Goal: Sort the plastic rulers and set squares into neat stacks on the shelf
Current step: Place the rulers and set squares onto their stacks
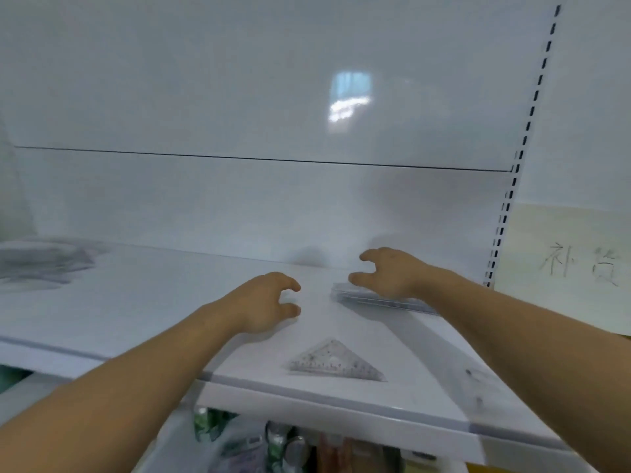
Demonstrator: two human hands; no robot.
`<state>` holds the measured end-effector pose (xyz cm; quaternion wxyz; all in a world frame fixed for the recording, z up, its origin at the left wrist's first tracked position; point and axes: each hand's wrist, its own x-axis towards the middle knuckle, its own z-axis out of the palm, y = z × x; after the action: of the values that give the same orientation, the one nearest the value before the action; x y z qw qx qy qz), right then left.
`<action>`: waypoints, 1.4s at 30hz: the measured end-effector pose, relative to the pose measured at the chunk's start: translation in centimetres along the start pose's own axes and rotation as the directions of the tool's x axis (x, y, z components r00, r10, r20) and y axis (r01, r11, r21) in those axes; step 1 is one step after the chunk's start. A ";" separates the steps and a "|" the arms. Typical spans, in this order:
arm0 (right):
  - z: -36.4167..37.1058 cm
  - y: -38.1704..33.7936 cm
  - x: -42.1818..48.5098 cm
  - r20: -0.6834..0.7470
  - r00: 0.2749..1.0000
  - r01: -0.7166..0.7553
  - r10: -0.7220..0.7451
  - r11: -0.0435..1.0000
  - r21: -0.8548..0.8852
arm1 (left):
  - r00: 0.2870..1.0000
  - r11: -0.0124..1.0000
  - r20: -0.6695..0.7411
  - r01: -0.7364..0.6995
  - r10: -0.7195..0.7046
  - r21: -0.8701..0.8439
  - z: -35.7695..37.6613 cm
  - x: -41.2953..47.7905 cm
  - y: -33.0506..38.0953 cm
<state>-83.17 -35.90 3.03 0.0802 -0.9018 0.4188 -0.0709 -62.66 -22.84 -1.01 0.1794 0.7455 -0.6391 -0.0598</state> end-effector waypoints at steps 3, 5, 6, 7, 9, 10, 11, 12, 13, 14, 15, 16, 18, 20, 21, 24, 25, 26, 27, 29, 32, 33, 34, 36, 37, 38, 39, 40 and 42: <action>1.5 -7.1 2.4 0.021 0.996 0.090 -0.090 0.996 0.020 | 0.997 0.997 -0.031 0.073 -0.072 0.033 -2.3 -3.6 -4.7; 2.7 -12.2 4.0 0.032 0.989 0.144 -0.145 0.989 0.030 | 0.989 0.990 -0.064 0.133 -0.130 0.048 -4.3 -6.1 -8.5; 3.3 -15.0 4.8 0.041 0.984 0.171 -0.172 0.985 0.034 | 0.983 0.985 -0.082 0.167 -0.162 0.052 -5.4 -7.4 -10.7; 4.0 -17.8 5.6 0.048 0.978 0.200 -0.202 0.979 0.040 | 0.976 0.978 -0.098 0.201 -0.195 0.055 -6.5 -8.8 -12.9; 5.3 -23.2 7.0 0.057 0.963 0.261 -0.264 0.963 0.059 | 0.956 0.963 -0.137 0.267 -0.259 0.046 -8.9 -11.5 -17.5; 5.9 -25.8 7.7 0.059 0.954 0.291 -0.295 0.954 0.070 | 0.943 0.952 -0.156 0.303 -0.295 0.031 -10.1 -12.8 -19.8; 6.6 -28.3 8.3 0.063 0.945 0.317 -0.322 0.945 0.084 | 0.927 0.940 -0.171 0.341 -0.333 0.016 -11.1 -14.3 -22.1; 7.3 -30.6 9.0 0.068 0.936 0.339 -0.346 0.936 0.098 | 0.912 0.927 -0.182 0.375 -0.369 0.003 -12.2 -15.6 -24.3; 8.0 -32.8 9.7 0.074 0.927 0.359 -0.368 0.927 0.109 | 0.896 0.914 -0.193 0.407 -0.400 -0.004 -13.1 -16.9 -26.4; 8.7 -34.8 10.3 0.082 0.919 0.376 -0.386 0.919 0.117 | 0.881 0.900 -0.203 0.437 -0.429 -0.006 -14.0 -18.0 -28.4; 9.4 -36.6 10.9 0.090 0.912 0.388 -0.400 0.913 0.124 | 0.865 0.886 -0.212 0.464 -0.455 -0.008 -14.8 -18.9 -30.2; 10.2 -38.3 11.6 0.099 0.907 0.397 -0.410 0.909 0.128 | 0.850 0.873 -0.220 0.487 -0.478 -0.016 -15.6 -19.7 -31.9; 11.5 -41.2 13.2 0.119 0.898 0.409 -0.423 0.904 0.122 | 0.823 0.854 -0.246 0.519 -0.511 -0.037 -16.8 -20.9 -34.9; 12.6 -43.6 14.9 0.132 0.895 0.414 -0.426 0.904 0.108 | 0.805 0.842 -0.269 0.537 -0.530 -0.051 -17.7 -21.7 -37.6; 13.0 -44.7 15.7 0.138 0.894 0.416 -0.426 0.904 0.100 | 0.798 0.837 -0.274 0.544 -0.536 -0.056 -17.9 -21.9 -38.9; 14.2 -47.6 18.5 0.152 0.889 0.423 -0.432 0.902 0.089 | 0.788 0.831 -0.293 0.555 -0.542 -0.043 -18.6 -21.7 -42.5; 14.5 -48.5 19.5 0.147 0.887 0.429 -0.438 0.899 0.087 | 0.789 0.833 -0.304 0.552 -0.534 -0.031 -18.8 -21.4 -43.7; 14.9 -49.3 20.5 0.137 0.884 0.440 -0.448 0.894 0.085 | 0.792 0.836 -0.312 0.548 -0.525 -0.017 -19.1 -20.9 -44.9; 15.3 -50.1 21.6 0.130 0.880 0.449 -0.456 0.890 0.083 | 0.796 0.838 -0.311 0.545 -0.519 -0.003 -19.5 -20.4 -46.0; 16.0 -51.6 23.8 0.153 0.879 0.445 -0.453 0.892 0.083 | 0.812 0.840 -0.276 0.542 -0.515 0.026 -20.3 -18.8 -48.3; 16.7 -53.5 27.3 0.237 0.860 0.451 -0.452 0.890 0.061 | 0.828 0.828 -0.147 0.556 -0.542 0.080 -21.7 -16.2 -51.7; 16.7 -54.1 28.4 0.250 0.851 0.464 -0.462 0.884 0.056 | 0.830 0.823 -0.096 0.558 -0.550 0.105 -22.2 -15.4 -52.7; 16.6 -54.7 29.2 0.252 0.841 0.481 -0.479 0.875 0.055 | 0.830 0.822 -0.055 0.557 -0.555 0.119 -22.6 -14.6 -53.7; 16.3 -55.7 30.5 0.235 0.820 0.523 -0.521 0.850 0.060 | 0.836 0.830 -0.012 0.547 -0.549 0.112 -23.1 -13.3 -55.3; 16.1 -56.1 31.1 0.225 0.811 0.540 -0.540 0.839 0.064 | 0.843 0.838 -0.002 0.536 -0.539 0.102 -23.3 -12.7 -55.9; 16.0 -56.4 31.6 0.216 0.805 0.550 -0.552 0.832 0.075 | 0.854 0.850 0.006 0.518 -0.521 0.097 -23.4 -12.1 -56.3; 15.9 -56.6 32.0 0.210 0.804 0.550 -0.556 0.830 0.089 | 0.867 0.863 0.014 0.495 -0.499 0.097 -23.4 -11.5 -56.7; 15.8 -56.7 32.2 0.203 0.807 0.546 -0.554 0.832 0.102 | 0.879 0.876 0.016 0.473 -0.477 0.096 -23.4 -10.9 -56.9; 15.7 -56.9 32.6 0.201 0.819 0.524 -0.537 0.843 0.118 | 0.900 0.897 0.003 0.433 -0.435 0.083 -23.4 -9.9 -57.4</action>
<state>-16.94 -23.32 1.27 0.1302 -0.9820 0.1369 0.0008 -3.50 -1.95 -0.36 0.1244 0.8752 -0.4606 -0.0805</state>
